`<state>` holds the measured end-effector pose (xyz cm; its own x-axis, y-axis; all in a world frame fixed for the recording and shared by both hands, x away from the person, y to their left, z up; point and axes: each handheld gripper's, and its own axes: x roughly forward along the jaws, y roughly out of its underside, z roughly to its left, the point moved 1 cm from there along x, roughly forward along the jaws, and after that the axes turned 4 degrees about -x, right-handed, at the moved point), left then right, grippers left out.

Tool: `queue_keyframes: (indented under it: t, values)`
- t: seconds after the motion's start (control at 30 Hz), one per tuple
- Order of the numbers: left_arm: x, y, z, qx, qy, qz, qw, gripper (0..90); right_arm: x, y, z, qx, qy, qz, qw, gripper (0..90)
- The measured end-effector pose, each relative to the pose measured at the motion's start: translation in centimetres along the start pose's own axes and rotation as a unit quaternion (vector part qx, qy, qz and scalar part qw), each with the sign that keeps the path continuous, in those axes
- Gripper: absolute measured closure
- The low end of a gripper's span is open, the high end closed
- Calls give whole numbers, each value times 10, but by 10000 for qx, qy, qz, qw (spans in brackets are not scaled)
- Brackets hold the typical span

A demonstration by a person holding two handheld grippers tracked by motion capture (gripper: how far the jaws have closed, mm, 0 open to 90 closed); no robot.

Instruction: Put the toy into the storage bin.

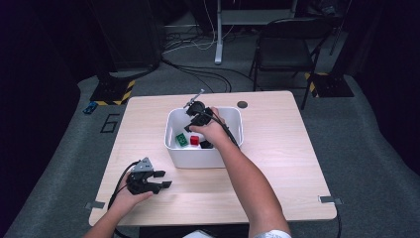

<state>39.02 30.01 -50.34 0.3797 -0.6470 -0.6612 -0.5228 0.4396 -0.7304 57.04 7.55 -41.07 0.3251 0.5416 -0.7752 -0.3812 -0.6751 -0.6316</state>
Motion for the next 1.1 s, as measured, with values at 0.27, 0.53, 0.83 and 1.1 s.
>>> queue_keyframes:
  t: [0.27, 0.53, 0.83, 1.1]
  values:
    - [0, 0, 2, 31, -98, -8, 9999, 449, -28, 5, 3, -70, 20, -217, 9997, 467]
    - [0, 1, 2, -8, -102, -54, 9999, 448, -53, 11, 9, -159, -13, -361, 9992, 456]
    - [0, 1, 2, -33, -101, -52, 9999, 449, -86, 23, 19, -373, -40, -517, 9980, 448]
    - [0, 1, 2, -43, -94, -5, 9999, 448, -117, 43, 27, -496, -16, -591, 9970, 447]
